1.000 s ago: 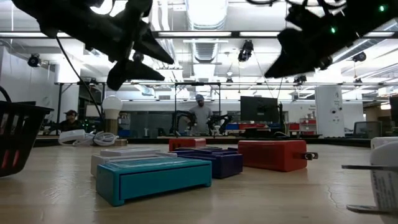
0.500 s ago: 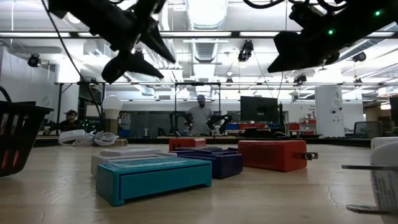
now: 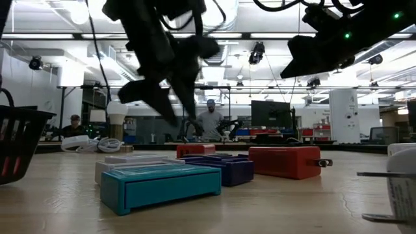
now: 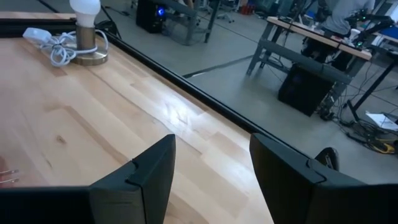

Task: Pick & Place Office items
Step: Put the top red charger adapter into the black basket

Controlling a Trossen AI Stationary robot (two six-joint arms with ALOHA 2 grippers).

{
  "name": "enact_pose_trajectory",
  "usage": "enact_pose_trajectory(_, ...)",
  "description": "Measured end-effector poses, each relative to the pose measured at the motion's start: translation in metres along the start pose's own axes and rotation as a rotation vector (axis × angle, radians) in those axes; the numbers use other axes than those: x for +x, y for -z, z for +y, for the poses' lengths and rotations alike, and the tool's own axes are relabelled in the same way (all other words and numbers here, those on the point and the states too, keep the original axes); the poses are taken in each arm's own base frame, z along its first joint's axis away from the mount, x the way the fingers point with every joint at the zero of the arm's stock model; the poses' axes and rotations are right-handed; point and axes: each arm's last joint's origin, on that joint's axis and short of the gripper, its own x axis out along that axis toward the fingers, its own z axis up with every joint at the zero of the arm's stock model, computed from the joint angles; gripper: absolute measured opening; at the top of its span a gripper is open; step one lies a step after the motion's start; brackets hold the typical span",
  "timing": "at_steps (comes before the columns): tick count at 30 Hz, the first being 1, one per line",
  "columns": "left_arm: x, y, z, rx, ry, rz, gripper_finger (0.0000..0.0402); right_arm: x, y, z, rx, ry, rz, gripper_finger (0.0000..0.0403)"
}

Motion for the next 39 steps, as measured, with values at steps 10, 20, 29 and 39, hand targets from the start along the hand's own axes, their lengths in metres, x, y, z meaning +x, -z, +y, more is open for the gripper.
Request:
enact_pose_trajectory(10, 0.003, -0.012, -0.019, 0.02, -0.007, -0.005, 0.0183, 0.0, 0.001, 0.0, -0.002, -0.003, 0.002, 0.0203)
enact_pose_trajectory(20, 0.006, -0.013, -0.012, -0.122, -0.071, -0.088, 0.0183, 0.0, 0.001, 0.0, 0.002, -0.003, 0.003, 0.0203)
enact_pose_trajectory(29, 0.006, -0.012, -0.012, -0.055, -0.069, -0.086, 0.0183, 0.0, 0.0, 0.0, 0.005, -0.003, 0.002, 0.0203)
enact_pose_trajectory(39, 0.005, -0.014, -0.015, -0.143, -0.034, -0.123, 0.0183, 0.0, 0.0, 0.0, 0.005, -0.003, 0.002, 0.0203)
